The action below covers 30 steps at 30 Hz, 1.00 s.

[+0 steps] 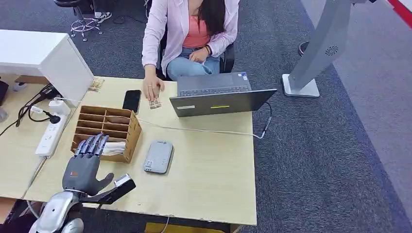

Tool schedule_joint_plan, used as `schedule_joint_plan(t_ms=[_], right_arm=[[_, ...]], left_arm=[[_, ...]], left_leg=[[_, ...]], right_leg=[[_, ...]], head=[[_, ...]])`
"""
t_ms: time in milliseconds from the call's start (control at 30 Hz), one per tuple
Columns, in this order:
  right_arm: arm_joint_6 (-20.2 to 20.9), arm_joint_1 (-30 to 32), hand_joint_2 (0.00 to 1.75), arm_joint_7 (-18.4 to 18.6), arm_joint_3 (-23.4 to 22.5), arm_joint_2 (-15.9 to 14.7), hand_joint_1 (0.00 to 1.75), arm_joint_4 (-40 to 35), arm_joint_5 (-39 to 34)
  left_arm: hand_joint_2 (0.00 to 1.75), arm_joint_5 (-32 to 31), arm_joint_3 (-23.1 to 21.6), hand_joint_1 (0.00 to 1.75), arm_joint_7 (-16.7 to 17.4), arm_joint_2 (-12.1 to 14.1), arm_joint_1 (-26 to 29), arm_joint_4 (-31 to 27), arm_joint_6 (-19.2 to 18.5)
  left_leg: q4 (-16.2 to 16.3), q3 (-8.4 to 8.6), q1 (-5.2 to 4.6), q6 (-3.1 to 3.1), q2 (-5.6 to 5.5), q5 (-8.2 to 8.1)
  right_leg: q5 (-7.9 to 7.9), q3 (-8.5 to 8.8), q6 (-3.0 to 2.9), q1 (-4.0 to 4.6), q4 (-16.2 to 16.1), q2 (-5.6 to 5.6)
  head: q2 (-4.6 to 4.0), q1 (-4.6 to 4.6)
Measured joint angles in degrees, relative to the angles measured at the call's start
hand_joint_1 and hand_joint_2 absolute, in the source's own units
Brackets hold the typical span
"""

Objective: Pass the card to the sensor for recognition and then transmit it.

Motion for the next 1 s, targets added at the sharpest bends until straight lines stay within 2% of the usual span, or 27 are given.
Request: schedule_joint_plan(t_ms=[400, 1000], right_arm=[[0.0, -0.1, 1.75, 0.3, 0.9, 0.0, 0.0, 0.1, 0.0], [0.0, -0.1, 1.75, 0.2, 0.9, 0.0, 0.0, 0.1, -0.1]], left_arm=[[1.75, -0.5, 0.0, 0.0, 0.0, -1.7, -2.0, 3.8, 0.2], [1.75, -0.6, 0.0, 0.0, 0.5, -1.9, -2.0, 5.6, 0.5]], left_leg=[[0.0, -0.01, 0.0, 0.0, 0.01, -0.01], [0.0, -0.01, 0.0, 0.0, 0.0, -0.01]], right_leg=[[0.0, -0.02, 0.0, 0.0, 0.0, 0.02], [0.0, -0.01, 0.0, 0.0, 0.0, 0.02]], head=[[0.0, -0.02], [0.0, -0.02]])
